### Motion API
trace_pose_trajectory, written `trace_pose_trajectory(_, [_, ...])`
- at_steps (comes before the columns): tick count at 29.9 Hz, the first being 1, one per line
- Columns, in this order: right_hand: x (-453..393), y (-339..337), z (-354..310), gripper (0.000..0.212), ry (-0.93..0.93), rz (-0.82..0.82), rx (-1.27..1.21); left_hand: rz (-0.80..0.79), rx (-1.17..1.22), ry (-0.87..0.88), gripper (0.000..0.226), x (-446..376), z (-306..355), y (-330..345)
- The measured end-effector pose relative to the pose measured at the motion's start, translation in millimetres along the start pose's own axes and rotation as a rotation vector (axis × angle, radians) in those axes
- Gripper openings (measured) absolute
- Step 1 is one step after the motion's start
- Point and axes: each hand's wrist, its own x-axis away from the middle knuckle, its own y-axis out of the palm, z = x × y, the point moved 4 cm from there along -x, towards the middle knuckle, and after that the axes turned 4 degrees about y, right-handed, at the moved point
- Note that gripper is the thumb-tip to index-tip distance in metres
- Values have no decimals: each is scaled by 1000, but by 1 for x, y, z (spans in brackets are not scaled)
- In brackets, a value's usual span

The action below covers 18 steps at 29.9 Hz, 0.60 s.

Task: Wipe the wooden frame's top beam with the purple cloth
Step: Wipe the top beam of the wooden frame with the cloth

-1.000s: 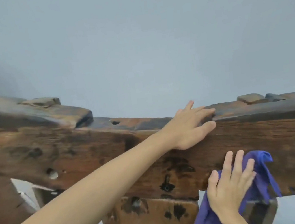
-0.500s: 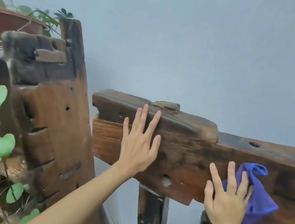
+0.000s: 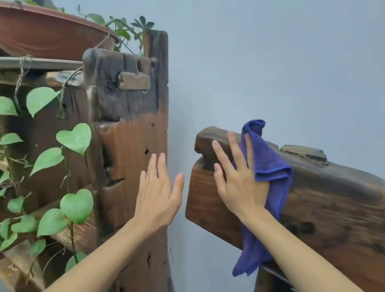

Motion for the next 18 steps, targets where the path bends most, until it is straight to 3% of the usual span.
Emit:
trace_pose_trajectory(3, [-8, 24, -24, 50, -115, -72, 23, 10, 42, -41, 82, 0, -4, 1])
trace_pose_trajectory(10, [43, 91, -41, 55, -583, -492, 236, -56, 173, -105, 72, 12, -4, 24])
trace_pose_trajectory(15, [84, 80, -13, 80, -858, -526, 301, -152, 106, -89, 77, 34, -1, 36])
trace_pose_trajectory(18, [109, 72, 12, 75, -901, -559, 342, -211, 60, -128, 81, 47, 7, 42])
